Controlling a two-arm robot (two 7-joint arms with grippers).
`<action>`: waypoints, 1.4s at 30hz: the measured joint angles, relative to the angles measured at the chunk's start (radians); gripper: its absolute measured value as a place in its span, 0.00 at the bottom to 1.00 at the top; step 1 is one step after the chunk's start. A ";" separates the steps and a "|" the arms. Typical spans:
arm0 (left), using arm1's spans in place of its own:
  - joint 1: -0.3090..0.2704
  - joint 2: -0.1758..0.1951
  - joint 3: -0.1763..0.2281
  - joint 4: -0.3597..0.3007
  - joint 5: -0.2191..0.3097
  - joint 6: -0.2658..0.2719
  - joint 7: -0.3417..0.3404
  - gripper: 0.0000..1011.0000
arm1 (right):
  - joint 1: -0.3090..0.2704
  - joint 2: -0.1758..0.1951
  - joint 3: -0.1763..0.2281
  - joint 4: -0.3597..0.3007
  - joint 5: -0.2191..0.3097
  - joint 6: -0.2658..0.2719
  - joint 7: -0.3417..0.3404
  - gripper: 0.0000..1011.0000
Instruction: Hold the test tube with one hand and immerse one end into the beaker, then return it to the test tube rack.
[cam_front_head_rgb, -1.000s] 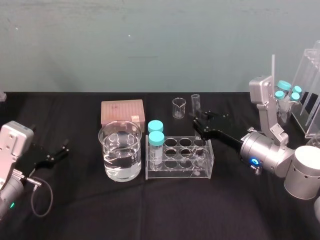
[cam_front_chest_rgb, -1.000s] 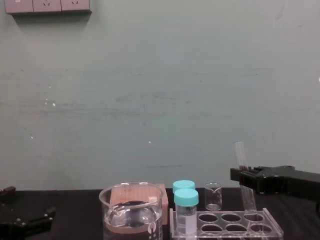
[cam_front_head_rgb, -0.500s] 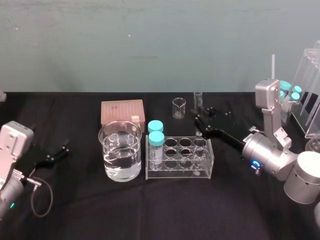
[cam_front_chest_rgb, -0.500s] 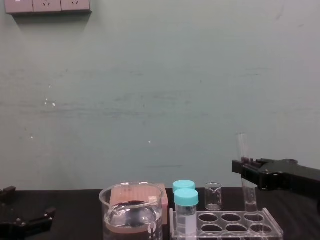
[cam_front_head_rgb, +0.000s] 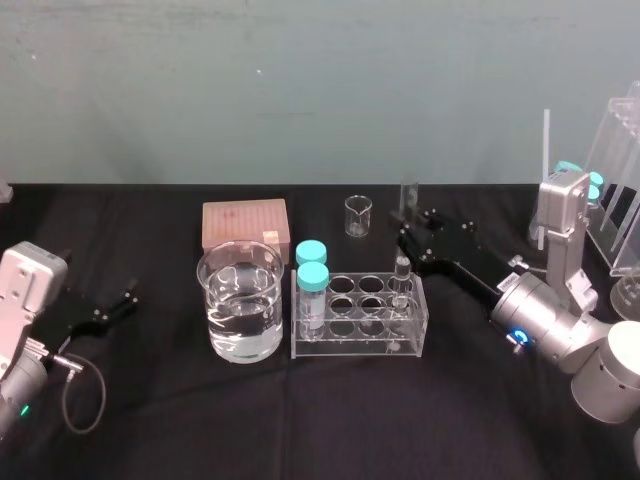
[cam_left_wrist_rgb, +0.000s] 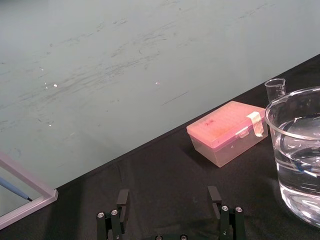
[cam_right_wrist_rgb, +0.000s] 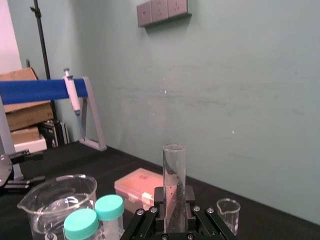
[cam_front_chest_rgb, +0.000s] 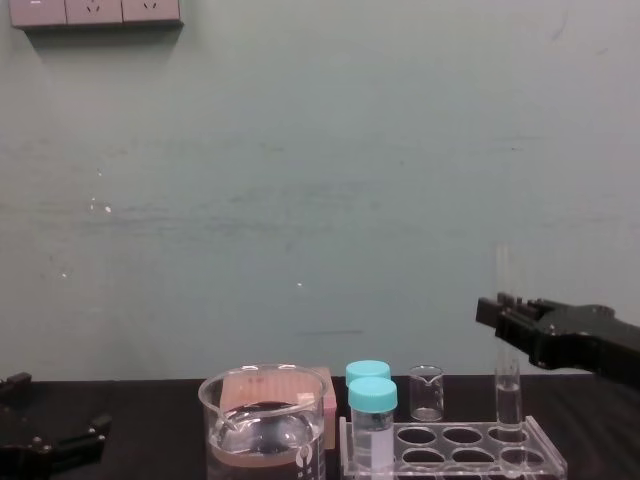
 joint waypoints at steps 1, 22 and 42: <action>0.000 0.000 0.000 0.000 0.000 0.000 0.000 0.99 | 0.000 0.000 0.000 0.000 0.000 0.000 0.000 0.22; 0.000 0.000 0.000 0.000 0.000 0.000 0.000 0.99 | 0.049 0.021 0.060 -0.114 0.018 -0.065 0.025 0.22; 0.000 0.000 0.000 0.000 0.000 0.000 0.000 0.99 | 0.025 0.032 0.075 -0.130 0.001 -0.025 -0.024 0.22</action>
